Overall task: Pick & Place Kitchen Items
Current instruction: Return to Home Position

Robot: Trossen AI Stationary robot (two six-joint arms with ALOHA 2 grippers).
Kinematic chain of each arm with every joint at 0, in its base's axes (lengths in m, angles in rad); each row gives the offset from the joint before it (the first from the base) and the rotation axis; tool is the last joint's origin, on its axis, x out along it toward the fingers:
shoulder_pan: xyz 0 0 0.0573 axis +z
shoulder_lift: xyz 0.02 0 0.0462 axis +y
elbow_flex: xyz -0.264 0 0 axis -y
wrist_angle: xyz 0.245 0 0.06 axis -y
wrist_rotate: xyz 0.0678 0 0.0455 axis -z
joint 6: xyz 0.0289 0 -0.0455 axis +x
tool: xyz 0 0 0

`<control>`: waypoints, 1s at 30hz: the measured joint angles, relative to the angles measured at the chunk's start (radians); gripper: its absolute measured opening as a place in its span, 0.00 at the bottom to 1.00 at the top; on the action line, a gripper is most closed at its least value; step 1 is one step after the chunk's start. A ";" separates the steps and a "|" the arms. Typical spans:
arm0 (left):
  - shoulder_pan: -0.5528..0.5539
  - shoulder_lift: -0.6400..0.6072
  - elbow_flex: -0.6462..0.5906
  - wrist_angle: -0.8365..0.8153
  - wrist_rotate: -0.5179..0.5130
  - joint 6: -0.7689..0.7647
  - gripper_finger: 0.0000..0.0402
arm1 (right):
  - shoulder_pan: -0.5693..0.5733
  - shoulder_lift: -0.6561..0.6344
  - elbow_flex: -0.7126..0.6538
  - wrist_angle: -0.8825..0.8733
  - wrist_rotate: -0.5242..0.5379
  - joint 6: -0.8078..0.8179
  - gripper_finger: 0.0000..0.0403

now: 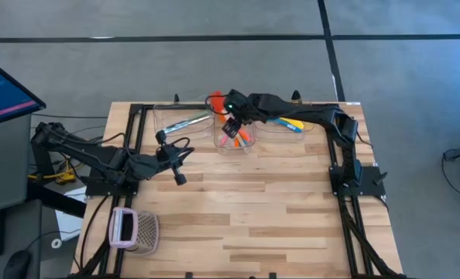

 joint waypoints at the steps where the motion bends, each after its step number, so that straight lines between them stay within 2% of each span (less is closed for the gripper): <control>1: 0.000 0.000 0.000 0.000 0.000 0.000 0.01 | 0.007 0.000 0.034 -0.035 0.000 -0.003 0.53; 6: 0.000 0.000 0.000 0.006 0.000 0.002 0.01 | 0.054 -0.002 0.144 -0.158 0.001 -0.118 0.29; 9: 0.000 0.000 0.000 0.006 0.001 0.002 0.01 | 0.092 -0.002 0.165 -0.186 -0.002 -0.182 0.11; 11: 0.000 0.000 0.000 0.006 0.012 0.005 0.01 | 0.116 -0.002 0.165 -0.187 -0.005 -0.210 0.03; 15: 0.000 0.000 0.000 0.006 0.108 0.042 0.01 | 0.160 -0.002 0.165 -0.123 -0.069 -0.267 0.04; 18: 0.000 0.000 0.000 0.008 0.185 0.045 0.01 | 0.181 -0.012 0.164 -0.072 -0.127 -0.312 0.01; 23: 0.000 -0.011 -0.001 0.022 0.210 0.073 0.01 | 0.201 -0.077 0.145 -0.007 -0.155 -0.343 0.02; 26: 0.000 -0.031 -0.003 0.061 0.242 0.146 0.01 | 0.204 -0.155 0.081 0.053 -0.179 -0.354 0.00; 30: 0.023 -0.077 -0.001 0.175 0.371 0.250 0.01 | 0.219 -0.285 -0.070 0.177 -0.185 -0.374 0.01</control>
